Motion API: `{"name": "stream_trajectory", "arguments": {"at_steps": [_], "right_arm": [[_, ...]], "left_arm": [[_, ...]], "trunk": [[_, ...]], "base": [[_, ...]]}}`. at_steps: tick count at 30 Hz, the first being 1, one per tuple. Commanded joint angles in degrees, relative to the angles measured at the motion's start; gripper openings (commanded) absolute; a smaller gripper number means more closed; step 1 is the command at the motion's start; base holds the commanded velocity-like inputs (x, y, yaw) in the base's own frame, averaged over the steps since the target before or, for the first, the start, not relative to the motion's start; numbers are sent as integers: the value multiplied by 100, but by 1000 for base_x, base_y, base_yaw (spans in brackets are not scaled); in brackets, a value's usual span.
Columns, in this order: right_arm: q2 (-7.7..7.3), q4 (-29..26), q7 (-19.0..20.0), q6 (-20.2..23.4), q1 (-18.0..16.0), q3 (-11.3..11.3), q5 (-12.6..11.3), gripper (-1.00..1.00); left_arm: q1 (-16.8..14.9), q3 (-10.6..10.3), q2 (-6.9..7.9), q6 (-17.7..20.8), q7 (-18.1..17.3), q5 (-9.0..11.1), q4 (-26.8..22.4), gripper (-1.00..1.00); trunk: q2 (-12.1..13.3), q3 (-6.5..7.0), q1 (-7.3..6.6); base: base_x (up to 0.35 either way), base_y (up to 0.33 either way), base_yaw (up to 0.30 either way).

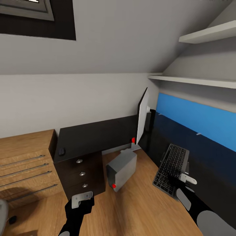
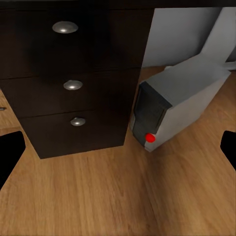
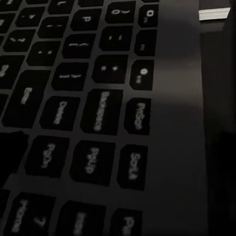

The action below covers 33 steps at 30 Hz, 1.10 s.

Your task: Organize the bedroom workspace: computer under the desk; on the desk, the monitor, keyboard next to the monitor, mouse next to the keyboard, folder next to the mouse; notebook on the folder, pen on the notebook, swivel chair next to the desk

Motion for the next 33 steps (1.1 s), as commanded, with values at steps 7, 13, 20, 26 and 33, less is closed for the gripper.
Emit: {"name": "stream_trajectory", "arguments": {"at_steps": [7,13,20,26,33], "right_arm": [[-6,19,-45,13,3,25,-138,100],[-6,8,-45,13,3,29,-138,100],[-12,4,-45,7,2,29,-134,100],[-34,-349,-37,9,4,16,-136,100],[-43,-2278,-469,711,261,16,-117,100]], "left_arm": [[-2,-10,-2,18,36,46,-6,100],[1,-12,-2,18,36,46,-6,100],[-1,-14,-2,18,36,46,0,100],[0,-11,-2,18,36,52,3,100],[-2,-14,-2,18,36,54,3,100]], "trunk": [[279,120,-154],[520,228,-286],[801,353,-439],[1041,461,-571],[1242,551,-681]], "base": [[0,0,0],[0,0,0],[0,0,0],[0,0,0],[0,0,0]]}}
